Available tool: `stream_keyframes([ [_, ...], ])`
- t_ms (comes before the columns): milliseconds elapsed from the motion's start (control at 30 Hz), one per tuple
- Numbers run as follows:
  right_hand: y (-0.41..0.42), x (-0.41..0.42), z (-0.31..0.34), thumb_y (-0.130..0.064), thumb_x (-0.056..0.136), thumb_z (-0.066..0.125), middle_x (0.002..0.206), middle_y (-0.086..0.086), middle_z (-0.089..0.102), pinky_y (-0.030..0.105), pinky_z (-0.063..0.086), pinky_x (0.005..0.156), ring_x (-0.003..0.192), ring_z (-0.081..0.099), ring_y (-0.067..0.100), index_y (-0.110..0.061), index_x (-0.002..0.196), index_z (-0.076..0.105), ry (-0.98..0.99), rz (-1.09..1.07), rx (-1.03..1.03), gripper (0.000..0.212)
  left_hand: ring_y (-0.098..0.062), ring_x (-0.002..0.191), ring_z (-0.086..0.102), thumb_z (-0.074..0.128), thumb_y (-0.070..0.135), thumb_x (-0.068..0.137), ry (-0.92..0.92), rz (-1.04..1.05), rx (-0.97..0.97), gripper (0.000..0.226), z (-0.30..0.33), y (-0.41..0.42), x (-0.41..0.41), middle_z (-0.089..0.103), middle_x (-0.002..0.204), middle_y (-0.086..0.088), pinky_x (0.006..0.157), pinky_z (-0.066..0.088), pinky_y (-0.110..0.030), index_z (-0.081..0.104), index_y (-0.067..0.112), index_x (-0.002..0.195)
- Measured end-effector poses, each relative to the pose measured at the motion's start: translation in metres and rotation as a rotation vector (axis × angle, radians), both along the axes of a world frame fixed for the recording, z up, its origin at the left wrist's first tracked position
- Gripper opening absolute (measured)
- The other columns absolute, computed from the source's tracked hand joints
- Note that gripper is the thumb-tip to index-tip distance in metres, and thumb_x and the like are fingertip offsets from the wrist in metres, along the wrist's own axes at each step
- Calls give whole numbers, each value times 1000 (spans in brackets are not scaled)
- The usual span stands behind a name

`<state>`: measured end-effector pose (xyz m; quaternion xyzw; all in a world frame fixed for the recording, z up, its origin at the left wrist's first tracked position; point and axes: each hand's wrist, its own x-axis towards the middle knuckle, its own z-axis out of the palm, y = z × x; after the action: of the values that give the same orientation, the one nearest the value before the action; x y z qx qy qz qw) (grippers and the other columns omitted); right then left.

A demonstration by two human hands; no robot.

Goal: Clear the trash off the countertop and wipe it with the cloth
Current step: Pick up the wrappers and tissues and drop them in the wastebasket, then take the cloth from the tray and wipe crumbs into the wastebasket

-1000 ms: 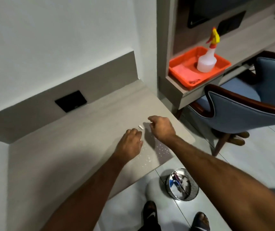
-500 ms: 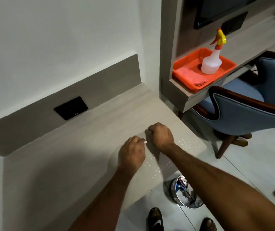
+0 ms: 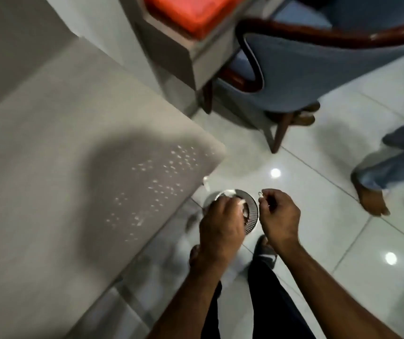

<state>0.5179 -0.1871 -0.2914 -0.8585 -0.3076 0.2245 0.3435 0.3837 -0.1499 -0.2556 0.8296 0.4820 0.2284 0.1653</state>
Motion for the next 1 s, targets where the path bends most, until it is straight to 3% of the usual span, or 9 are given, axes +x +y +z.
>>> stream_keyframes([
  [67, -19, 2, -45, -10, 83, 65, 93, 2, 72, 22, 44, 76, 83, 67, 21, -19, 95, 71, 53, -6, -86, 16, -33, 76, 70, 51, 24, 88, 184, 30, -175, 25, -53, -9, -3, 70, 89, -12, 55, 57, -35, 72, 12, 92],
  [233, -32, 3, -147, -9, 82, 61, 89, 11, 72, 41, 55, 77, 82, 67, 31, -12, 92, 70, 127, 52, -239, 13, -36, 94, 66, 60, 17, 91, 410, 131, -466, 21, -176, -25, -14, 67, 107, -17, 74, 56, -42, 69, 9, 108],
  [333, -31, 7, -204, -11, 82, 59, 87, 12, 73, 38, 54, 76, 84, 67, 34, -11, 90, 69, 149, 107, -345, 12, -36, 102, 63, 57, 20, 92, 446, 190, -545, 22, -228, -24, -9, 63, 116, -16, 82, 54, -43, 68, 11, 109],
  [467, -31, 12, -258, -13, 83, 57, 99, 12, 74, 30, 50, 80, 94, 67, 33, -13, 100, 70, 158, 165, -440, 21, -37, 105, 62, 56, 23, 93, 428, 224, -617, 21, -272, -22, 7, 62, 119, -16, 85, 54, -43, 67, 12, 107],
  [567, -31, 14, -280, -15, 84, 58, 100, 9, 74, 22, 42, 72, 92, 67, 30, -16, 101, 70, 188, 168, -490, 21, -36, 105, 62, 57, 25, 93, 433, 219, -645, 23, -289, -21, 19, 63, 119, -14, 84, 54, -43, 66, 12, 109],
  [700, -33, 19, -275, -16, 84, 58, 91, 8, 73, 22, 37, 66, 85, 65, 30, -14, 93, 69, 165, 147, -449, 14, -36, 111, 62, 57, 25, 95, 431, 234, -626, 37, -279, -16, 31, 63, 126, -15, 86, 54, -45, 56, 16, 131],
  [800, -33, 26, -239, -16, 85, 56, 89, 6, 74, 24, 44, 72, 85, 66, 26, -14, 93, 71, 171, 51, -307, 18, -35, 111, 62, 56, 21, 97, 324, 165, -512, 36, -239, -12, 41, 62, 128, -17, 86, 55, -44, 56, 9, 131],
  [933, -33, 41, -150, -22, 86, 57, 82, -11, 69, -2, 31, 66, 74, 55, -2, -21, 92, 73, 166, -45, -121, 17, -40, 102, 66, 59, 12, 95, 146, 90, -338, 31, -146, -3, 67, 68, 115, -24, 83, 58, -46, 65, -1, 122],
  [1000, -33, 53, -95, -20, 87, 60, 82, -15, 67, -6, 31, 69, 77, 56, -4, -21, 94, 74, 164, -93, -33, 15, -41, 97, 69, 60, 13, 94, 61, 41, -253, 30, -88, 3, 81, 71, 108, -23, 80, 60, -46, 68, -2, 118],
])
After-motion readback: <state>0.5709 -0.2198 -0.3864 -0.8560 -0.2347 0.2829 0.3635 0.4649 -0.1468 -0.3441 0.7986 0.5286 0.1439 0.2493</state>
